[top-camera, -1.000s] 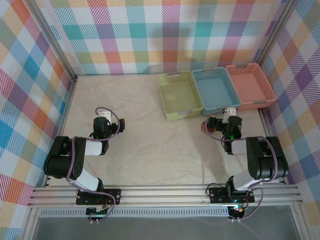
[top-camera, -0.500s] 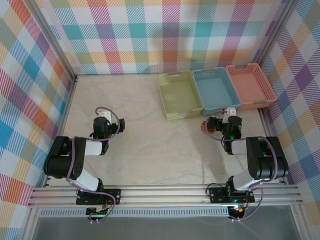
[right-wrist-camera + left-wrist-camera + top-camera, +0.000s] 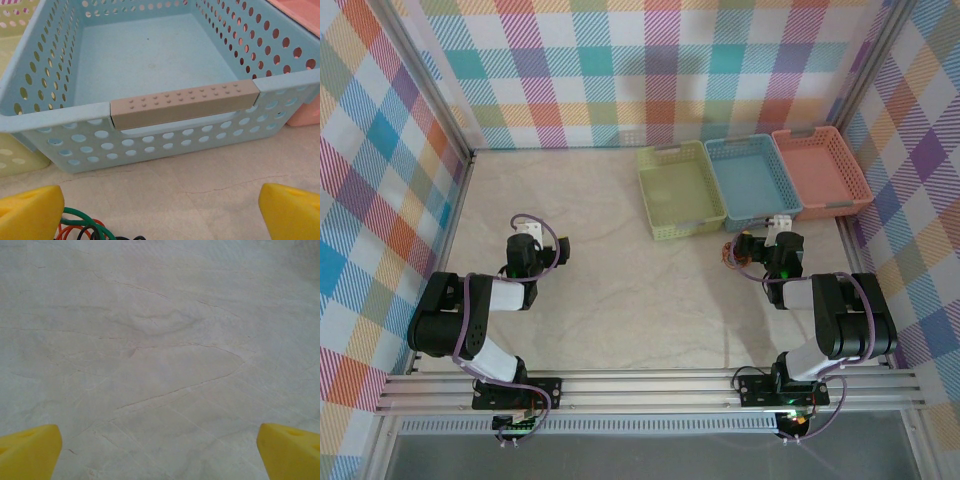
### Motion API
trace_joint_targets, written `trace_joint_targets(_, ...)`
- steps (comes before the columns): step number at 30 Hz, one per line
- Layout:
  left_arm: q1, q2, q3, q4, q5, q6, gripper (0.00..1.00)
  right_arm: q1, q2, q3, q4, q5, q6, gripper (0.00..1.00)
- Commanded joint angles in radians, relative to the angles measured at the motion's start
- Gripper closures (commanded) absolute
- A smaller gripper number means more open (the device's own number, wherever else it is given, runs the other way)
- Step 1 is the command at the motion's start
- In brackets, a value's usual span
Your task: Untangle the cables
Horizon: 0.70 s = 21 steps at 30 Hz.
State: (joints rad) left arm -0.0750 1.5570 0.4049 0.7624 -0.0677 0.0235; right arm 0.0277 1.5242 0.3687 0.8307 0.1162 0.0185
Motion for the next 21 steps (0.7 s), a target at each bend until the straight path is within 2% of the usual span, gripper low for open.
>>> trace_joint_targets(1, 0.011, 0.008, 0.022, 0.031, 0.009, 0.013, 0.0, 0.006, 0.011, 0.024, 0.037, 0.006, 0.012, 0.0)
trace_joint_targets(18, 0.011, 0.003, 0.016, 0.043, 0.002, 0.015, 0.0, 0.005, 0.011, 0.026, 0.032, 0.004, 0.014, 0.0)
trace_joint_targets(20, -0.007, -0.058, 0.002, 0.018, -0.034, 0.021, 0.0, 0.006, 0.006, 0.019, 0.047, 0.007, 0.012, 0.0)
trace_joint_targets(21, -0.024, -0.126, 0.008, -0.053, -0.07, 0.026, 0.0, 0.009, -0.012, 0.018, 0.039, 0.017, 0.012, 0.0)
